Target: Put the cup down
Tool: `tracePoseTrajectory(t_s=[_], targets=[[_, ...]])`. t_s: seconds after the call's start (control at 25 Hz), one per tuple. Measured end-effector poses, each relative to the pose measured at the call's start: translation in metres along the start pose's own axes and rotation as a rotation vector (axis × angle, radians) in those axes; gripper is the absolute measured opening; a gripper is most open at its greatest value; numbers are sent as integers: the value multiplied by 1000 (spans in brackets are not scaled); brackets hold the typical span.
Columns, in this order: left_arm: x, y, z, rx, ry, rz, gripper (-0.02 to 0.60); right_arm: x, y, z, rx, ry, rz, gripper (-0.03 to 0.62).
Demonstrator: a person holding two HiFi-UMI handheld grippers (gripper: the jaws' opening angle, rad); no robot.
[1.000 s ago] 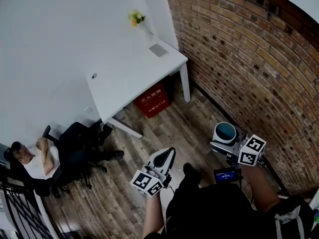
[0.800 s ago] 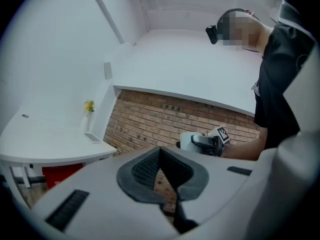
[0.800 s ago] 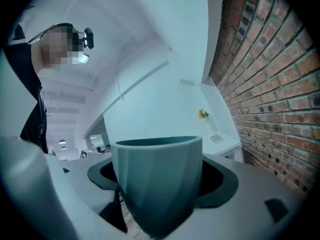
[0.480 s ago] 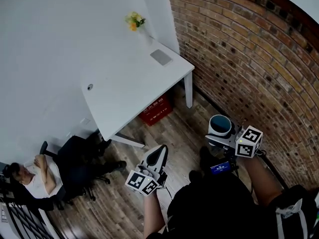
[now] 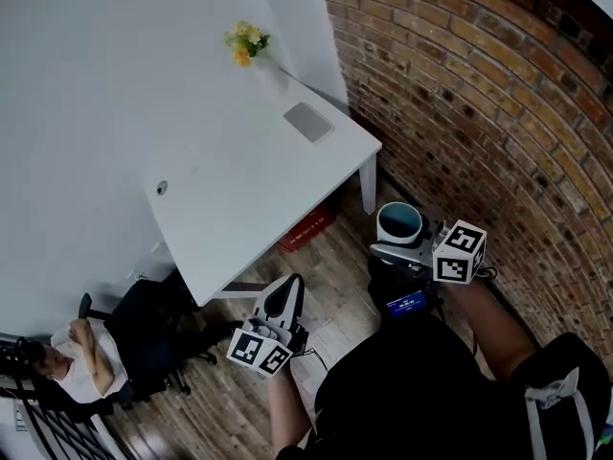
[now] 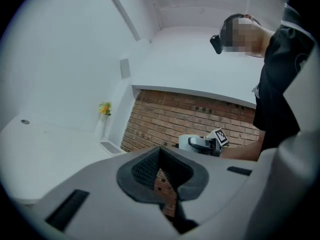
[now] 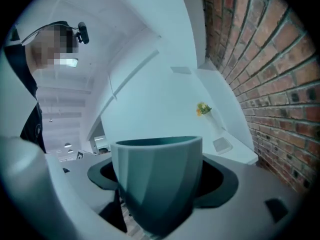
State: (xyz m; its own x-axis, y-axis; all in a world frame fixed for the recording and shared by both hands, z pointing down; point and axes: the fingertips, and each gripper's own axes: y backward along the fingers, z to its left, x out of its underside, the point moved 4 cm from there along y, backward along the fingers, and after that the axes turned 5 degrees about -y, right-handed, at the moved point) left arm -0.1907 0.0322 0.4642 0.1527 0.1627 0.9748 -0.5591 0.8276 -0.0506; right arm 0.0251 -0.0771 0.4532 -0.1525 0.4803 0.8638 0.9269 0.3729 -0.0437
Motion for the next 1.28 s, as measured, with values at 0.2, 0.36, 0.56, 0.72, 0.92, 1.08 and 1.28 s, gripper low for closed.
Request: tracePoseTrajectory(t_s=[0.2,0.36,0.56,0.72,0.92,1.08,1.28], targets=[[-30,-64,49,-50,-22,9,8,-47,-45,-67,-54,-1,13,417],[-52,-110,80,-73,-36,6,8,-79,-70,-112,-78,-13,14,417],[-61,-151,104,-78,-51,17,8,-100,-96,-149,-105,-23,22,417],[-63,-169,117,-62,-39,23,8,-111,-109,-163,-104,-29,26,417],[-63,-184,136,-40,-18,16,8,-115,-123,-169,-91,-31,41,417],[-67,-193,149,-8,-17,11,8,-119,-136,-169,-72,-28,34,417],[-70,-196,164,21,-13,10,8,-122,-154,-165,-68,-22,27,417]])
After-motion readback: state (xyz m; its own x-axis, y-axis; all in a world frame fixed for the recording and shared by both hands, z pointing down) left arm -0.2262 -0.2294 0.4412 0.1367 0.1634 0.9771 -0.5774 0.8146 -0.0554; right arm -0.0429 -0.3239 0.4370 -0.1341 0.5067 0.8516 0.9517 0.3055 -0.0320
